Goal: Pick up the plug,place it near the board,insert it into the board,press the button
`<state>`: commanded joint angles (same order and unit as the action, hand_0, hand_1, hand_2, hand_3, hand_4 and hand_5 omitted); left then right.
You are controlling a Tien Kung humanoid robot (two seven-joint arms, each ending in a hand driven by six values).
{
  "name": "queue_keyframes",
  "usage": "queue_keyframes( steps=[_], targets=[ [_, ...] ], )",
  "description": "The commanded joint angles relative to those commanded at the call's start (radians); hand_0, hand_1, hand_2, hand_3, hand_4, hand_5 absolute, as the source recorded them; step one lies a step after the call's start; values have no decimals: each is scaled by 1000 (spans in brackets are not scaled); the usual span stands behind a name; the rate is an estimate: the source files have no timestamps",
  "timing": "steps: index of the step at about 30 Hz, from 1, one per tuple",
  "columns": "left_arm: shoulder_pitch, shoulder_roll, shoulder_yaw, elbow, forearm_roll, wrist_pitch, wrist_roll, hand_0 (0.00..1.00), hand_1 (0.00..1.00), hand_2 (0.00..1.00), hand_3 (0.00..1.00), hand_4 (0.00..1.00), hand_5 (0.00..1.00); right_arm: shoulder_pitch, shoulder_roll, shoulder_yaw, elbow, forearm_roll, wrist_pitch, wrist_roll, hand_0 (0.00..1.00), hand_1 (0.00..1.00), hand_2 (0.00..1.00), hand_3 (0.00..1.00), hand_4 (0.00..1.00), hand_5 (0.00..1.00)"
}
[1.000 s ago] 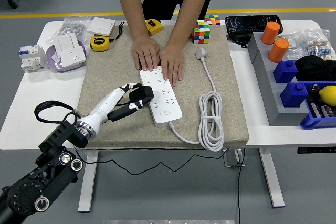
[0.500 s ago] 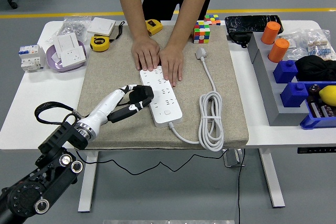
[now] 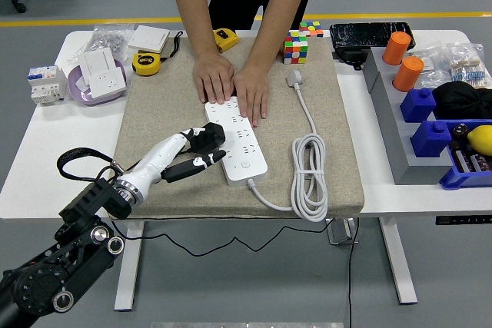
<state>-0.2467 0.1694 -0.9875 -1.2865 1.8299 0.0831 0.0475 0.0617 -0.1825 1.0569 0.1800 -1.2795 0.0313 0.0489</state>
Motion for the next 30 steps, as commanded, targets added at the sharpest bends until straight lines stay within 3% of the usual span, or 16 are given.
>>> queue_keyframes(
  steps=[15, 23, 30],
  targets=[
    [-71, 25, 106, 27, 22, -4, 10, 984, 964, 920, 884, 998, 998, -1, -3, -7, 0, 11, 1, -1, 971, 906, 856, 871, 998, 969],
    [-135, 46, 176, 34, 41, -9, 15, 982, 963, 920, 884, 998, 998, 6, -5, -8, 0, 8, -2, -1, 971, 906, 856, 871, 998, 971],
    [-157, 49, 198, 31, 68, -11, 21, 984, 962, 919, 884, 998, 998, 6, -5, -3, 0, -5, -4, -3, 971, 906, 856, 869, 998, 971]
  ],
)
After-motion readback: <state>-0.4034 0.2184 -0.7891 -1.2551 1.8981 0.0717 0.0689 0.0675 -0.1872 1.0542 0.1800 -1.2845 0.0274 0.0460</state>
